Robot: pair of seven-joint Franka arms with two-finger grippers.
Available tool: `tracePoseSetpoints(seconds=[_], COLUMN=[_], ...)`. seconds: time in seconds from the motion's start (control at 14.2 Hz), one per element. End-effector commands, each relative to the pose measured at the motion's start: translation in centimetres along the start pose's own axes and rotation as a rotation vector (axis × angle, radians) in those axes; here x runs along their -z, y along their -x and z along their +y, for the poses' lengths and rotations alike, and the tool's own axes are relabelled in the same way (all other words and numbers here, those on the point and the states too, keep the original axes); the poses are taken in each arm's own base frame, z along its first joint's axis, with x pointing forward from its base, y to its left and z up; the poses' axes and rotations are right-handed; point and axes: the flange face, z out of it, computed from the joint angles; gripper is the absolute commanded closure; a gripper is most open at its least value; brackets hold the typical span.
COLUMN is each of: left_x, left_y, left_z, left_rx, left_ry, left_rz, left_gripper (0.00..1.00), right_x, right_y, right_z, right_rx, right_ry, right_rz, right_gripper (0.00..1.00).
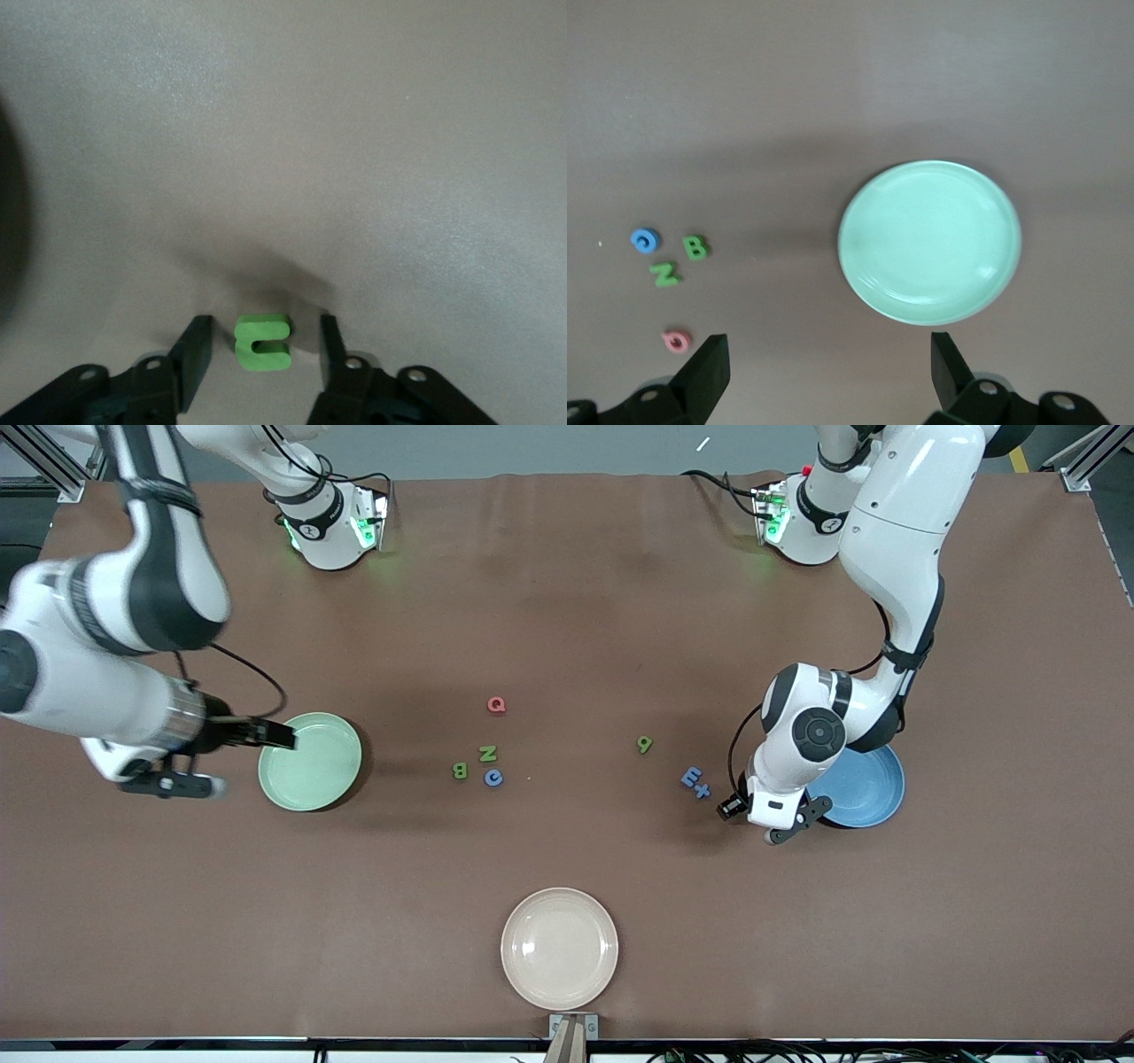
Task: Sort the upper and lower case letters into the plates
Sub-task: 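Grasp the green u with the left gripper while the right gripper reaches the B, then place the u in the blue plate while the right gripper grasps the B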
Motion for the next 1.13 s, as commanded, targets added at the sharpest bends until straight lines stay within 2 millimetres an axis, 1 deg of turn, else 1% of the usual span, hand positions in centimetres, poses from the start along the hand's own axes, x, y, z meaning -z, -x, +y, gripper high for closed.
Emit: tracePoseSetpoints(seconds=[0.0,0.07,0.14,0.21,0.28,0.35,0.42,0.49,0.56,0.63,0.71,0.78,0.85,0.99,1.06], left_x=[-0.4,-0.1,0.4,1.3,2.9,5.2,7.4,9.8,11.7,12.8,13.5,13.4,12.9,11.6,10.8], left_y=[-0.2,-0.4,-0.5,-0.7,-1.0,-1.2,-1.2,-1.9,-2.7,-3.3,-4.0,-4.6,-5.0,-6.9,-7.1], left_z=[0.5,0.4,0.4,0.5,0.2,0.0,-0.5,-1.8,-3.2,-4.9,-6.6,-8.7,-10.0,-13.8,-14.7], left_rx=[0.002,0.004,0.005,0.004,0.005,0.003,-0.020,-0.065,-0.120,-0.189,-0.248,-0.310,-0.373,-0.482,-0.524], left_ry=[0.005,0.008,0.010,0.015,0.014,-0.006,-0.041,-0.072,-0.091,-0.119,-0.131,-0.136,-0.147,-0.215,-0.220], left_rz=[0.022,0.024,0.026,0.031,0.034,0.022,-0.006,-0.032,-0.054,-0.091,-0.117,-0.138,-0.150,-0.141,-0.132], left_gripper=[0.75,0.80,0.81,0.82,0.82,0.82,0.82,0.82,0.82,0.82,0.82,0.82,0.82,0.82,0.82], right_x=[-3.8,-5.2,-6.5,-7.4,-8.7,-9.9,-11.4,-12.5,-14.0,-14.9,-15.8,-16.5,-17.4,-19.3,-20.2], right_y=[1.1,1.0,1.1,1.3,1.5,1.8,2.0,2.2,2.3,2.2,2.1,2.0,1.9,2.2,2.5], right_z=[-4.5,-5.5,-6.8,-8.3,-8.8,-9.4,-9.5,-10.1,-10.6,-10.8,-11.3,-11.7,-12.1,-13.3,-14.3], right_rx=[-0.009,0.005,0.027,0.046,0.045,0.054,0.058,0.068,0.079,0.081,0.087,0.093,0.096,0.067,0.062], right_ry=[0.007,0.014,0.021,0.023,0.025,0.022,0.025,0.025,0.028,0.028,0.030,0.029,0.030,0.032,0.031], right_rz=[0.025,0.019,0.019,0.030,0.038,0.058,0.066,0.078,0.086,0.097,0.104,0.115,0.124,0.134,0.144], right_gripper=[0.03,0.03,0.03,0.03,0.03,0.01,0.00,0.00,0.00,0.00,0.00,0.00,0.01,0.01,0.02])
